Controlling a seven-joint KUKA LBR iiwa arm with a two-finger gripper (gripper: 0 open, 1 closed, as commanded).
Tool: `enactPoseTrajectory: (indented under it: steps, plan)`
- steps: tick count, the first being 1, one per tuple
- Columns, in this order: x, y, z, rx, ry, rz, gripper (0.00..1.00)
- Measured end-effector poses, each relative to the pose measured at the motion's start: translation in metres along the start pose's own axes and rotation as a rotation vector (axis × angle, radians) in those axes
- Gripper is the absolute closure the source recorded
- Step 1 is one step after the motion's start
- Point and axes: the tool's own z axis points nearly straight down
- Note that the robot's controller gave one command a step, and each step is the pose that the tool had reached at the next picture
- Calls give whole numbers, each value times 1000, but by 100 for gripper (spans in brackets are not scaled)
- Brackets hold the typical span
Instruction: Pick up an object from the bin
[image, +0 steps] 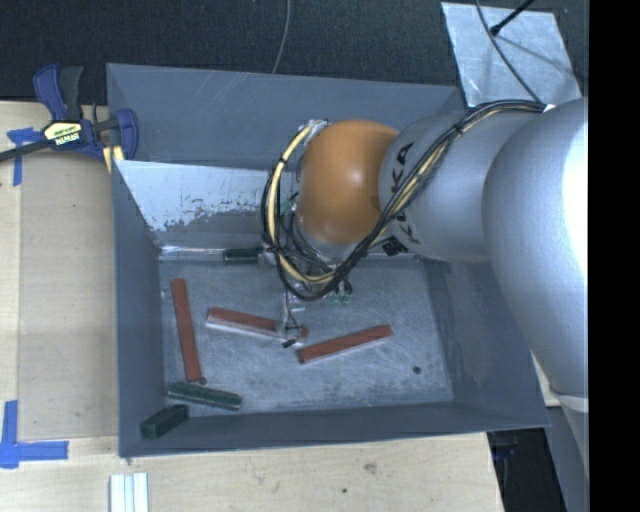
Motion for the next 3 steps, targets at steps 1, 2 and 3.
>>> enactPoseTrajectory:
  steps: [1,2,3]
  plan:
    - [0,0,0,0,0,1,0]
    - [53,28,10,0,-3,32,0]
    - [29,82,15,-2,-4,127,100]
